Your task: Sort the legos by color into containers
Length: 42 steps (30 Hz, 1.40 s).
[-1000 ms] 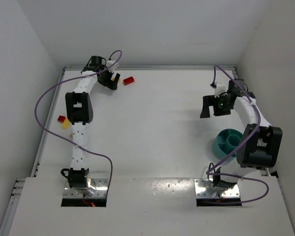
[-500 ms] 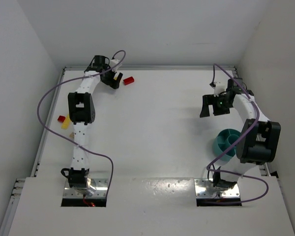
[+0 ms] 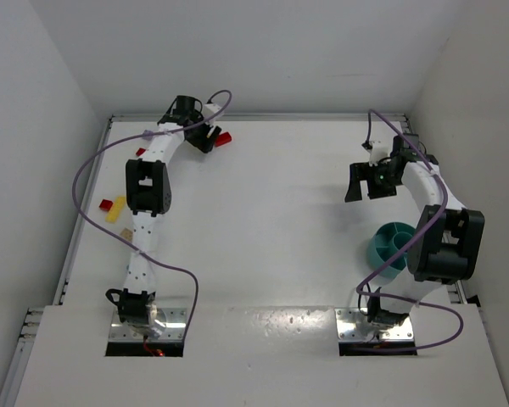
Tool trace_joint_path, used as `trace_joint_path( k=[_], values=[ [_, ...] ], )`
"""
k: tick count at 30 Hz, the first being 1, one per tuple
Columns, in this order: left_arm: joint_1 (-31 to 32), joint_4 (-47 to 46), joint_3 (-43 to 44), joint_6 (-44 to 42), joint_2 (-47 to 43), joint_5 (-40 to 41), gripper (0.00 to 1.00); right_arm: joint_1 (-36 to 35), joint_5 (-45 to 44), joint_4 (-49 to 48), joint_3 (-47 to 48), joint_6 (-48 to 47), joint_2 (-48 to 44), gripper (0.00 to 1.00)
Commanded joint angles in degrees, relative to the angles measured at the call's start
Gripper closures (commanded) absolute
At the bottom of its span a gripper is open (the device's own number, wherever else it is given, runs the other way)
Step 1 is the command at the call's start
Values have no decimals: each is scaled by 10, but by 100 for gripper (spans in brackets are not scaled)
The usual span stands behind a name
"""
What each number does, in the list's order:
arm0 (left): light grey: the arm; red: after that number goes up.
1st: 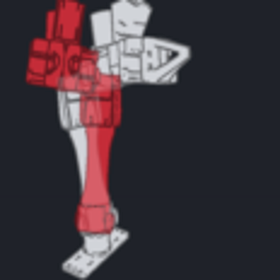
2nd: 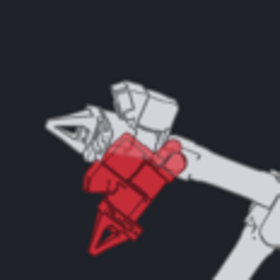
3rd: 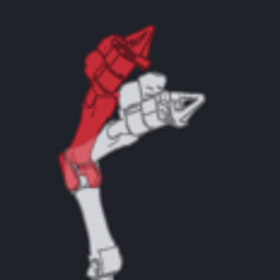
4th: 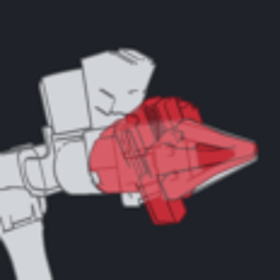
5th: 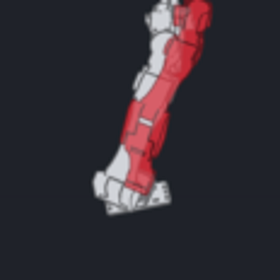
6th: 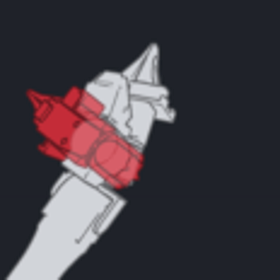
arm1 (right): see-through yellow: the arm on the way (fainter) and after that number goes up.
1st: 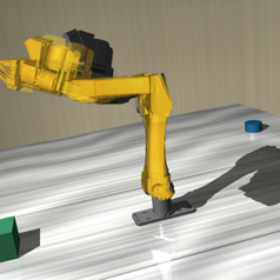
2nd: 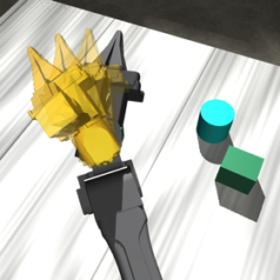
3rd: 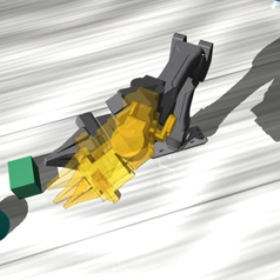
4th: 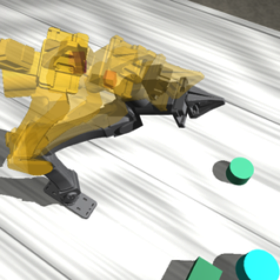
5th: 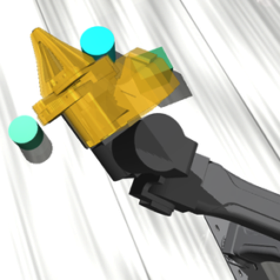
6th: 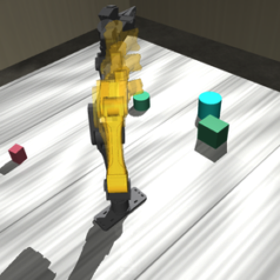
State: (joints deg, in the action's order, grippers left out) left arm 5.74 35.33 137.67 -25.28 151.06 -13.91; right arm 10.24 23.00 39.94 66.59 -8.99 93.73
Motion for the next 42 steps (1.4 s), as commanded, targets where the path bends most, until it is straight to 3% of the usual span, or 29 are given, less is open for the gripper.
trace_joint_path(
  k=[1,6,12,17,22,26,30,34,37,42],
  values=[
    [5,5,9,-17,14,8,24,-2,9,-1,23,2,-1,10],
    [5,5,9,-10,14,15,34,-2,9,-1,23,2,-1,11],
    [5,-11,-12,15,9,57,54,-2,9,-7,23,2,-7,11],
    [-2,-11,-99,9,-39,59,76,-8,16,-7,23,7,-28,12],
    [-22,-23,-249,31,-144,-29,95,-8,41,8,23,7,-68,15],
    [-29,-72,-398,23,-287,-95,96,-8,70,62,38,-21,-93,16],
    [-9,-83,-526,15,-473,-167,96,-8,121,137,96,-45,-93,24],
    [24,-101,-655,36,-616,-229,96,-14,237,206,118,-59,-81,33],
    [64,-160,-738,96,-700,-241,97,-19,362,227,107,-44,-87,38],
    [139,-225,-799,176,-816,-207,97,-33,475,200,84,45,-87,39]
  ],
)
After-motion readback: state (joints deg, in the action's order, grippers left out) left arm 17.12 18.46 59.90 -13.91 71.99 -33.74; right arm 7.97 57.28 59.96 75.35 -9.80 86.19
